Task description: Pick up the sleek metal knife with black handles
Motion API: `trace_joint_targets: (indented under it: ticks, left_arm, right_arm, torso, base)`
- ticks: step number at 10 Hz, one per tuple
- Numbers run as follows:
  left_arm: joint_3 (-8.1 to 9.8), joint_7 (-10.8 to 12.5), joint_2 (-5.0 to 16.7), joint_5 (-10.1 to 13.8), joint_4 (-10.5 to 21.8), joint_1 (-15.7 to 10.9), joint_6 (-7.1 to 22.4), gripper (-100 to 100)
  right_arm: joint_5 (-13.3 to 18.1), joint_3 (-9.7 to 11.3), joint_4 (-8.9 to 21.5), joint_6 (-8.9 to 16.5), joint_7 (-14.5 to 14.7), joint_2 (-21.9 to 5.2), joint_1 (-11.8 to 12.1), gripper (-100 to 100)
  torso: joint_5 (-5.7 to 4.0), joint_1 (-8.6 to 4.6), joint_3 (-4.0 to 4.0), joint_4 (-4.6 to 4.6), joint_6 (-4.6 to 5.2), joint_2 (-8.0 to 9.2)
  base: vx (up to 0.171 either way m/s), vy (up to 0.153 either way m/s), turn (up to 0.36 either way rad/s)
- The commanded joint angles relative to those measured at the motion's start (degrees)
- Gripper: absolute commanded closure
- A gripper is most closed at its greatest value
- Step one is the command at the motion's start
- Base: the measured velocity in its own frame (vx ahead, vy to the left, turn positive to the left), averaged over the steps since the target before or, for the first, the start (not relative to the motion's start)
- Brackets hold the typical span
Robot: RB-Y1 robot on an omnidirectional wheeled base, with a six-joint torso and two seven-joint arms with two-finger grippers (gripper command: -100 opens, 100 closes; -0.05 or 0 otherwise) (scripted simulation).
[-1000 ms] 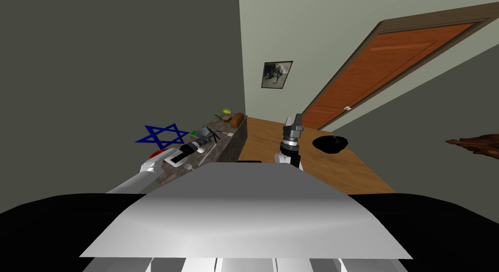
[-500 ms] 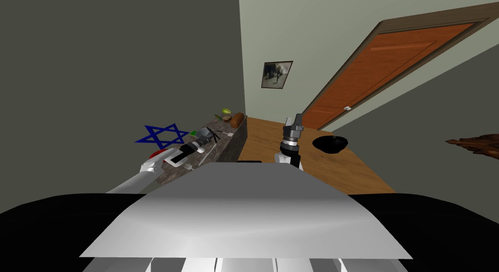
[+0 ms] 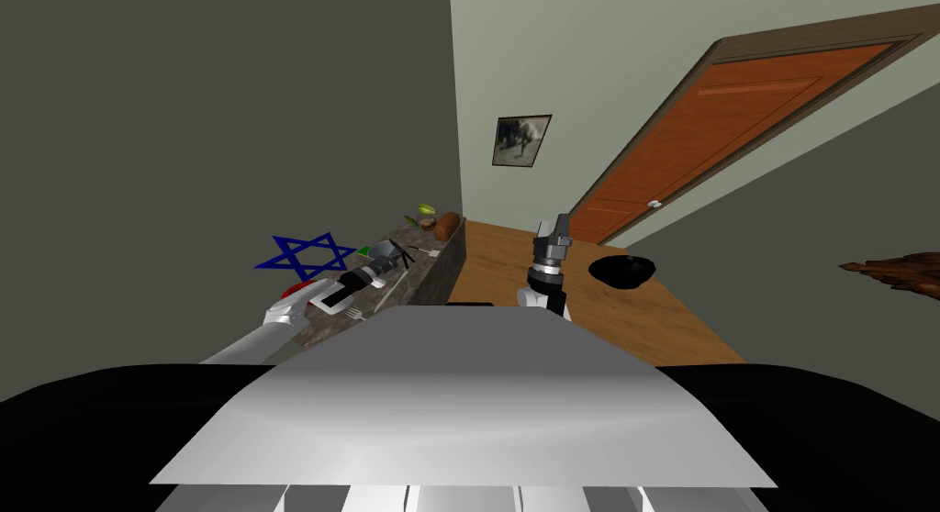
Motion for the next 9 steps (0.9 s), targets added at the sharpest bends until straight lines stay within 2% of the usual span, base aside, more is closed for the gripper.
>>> trace_joint_targets:
  ticks: [1,2,3,7,9]
  left_arm:
    - [0.00,0.0,0.0,0.0,0.0,0.0,0.0,0]
    - [0.00,0.0,0.0,0.0,0.0,0.0,0.0,-100]
    - [0.00,0.0,0.0,0.0,0.0,0.0,0.0,100]
    - [0.00,0.0,0.0,0.0,0.0,0.0,0.0,100]
    - [0.00,0.0,0.0,0.0,0.0,0.0,0.0,-100]
  right_arm:
    - [0.0,0.0,0.0,0.0,0.0,0.0,0.0,0]
    - [0.0,0.0,0.0,0.0,0.0,0.0,0.0,0]
    - [0.0,0.0,0.0,0.0,0.0,0.0,0.0,0]
    - [0.0,0.0,0.0,0.0,0.0,0.0,0.0,0]
    - [0.0,0.0,0.0,0.0,0.0,0.0,0.0,0]
  torso:
    - [0.00,0.00,0.00,0.00,0.00,0.00]
    - [0.00,0.00,0.00,0.00,0.00,0.00]
    - [0.00,0.00,0.00,0.00,0.00,0.00]
    - [0.00,0.00,0.00,0.00,0.00,0.00]
    - [0.00,0.00,0.00,0.00,0.00,0.00]
  base:
    - [0.000,0.000,0.000]
    - [0.000,0.000,0.000]
    - [0.000,0.000,0.000]
    - [0.000,0.000,0.000]
    - [0.000,0.000,0.000]
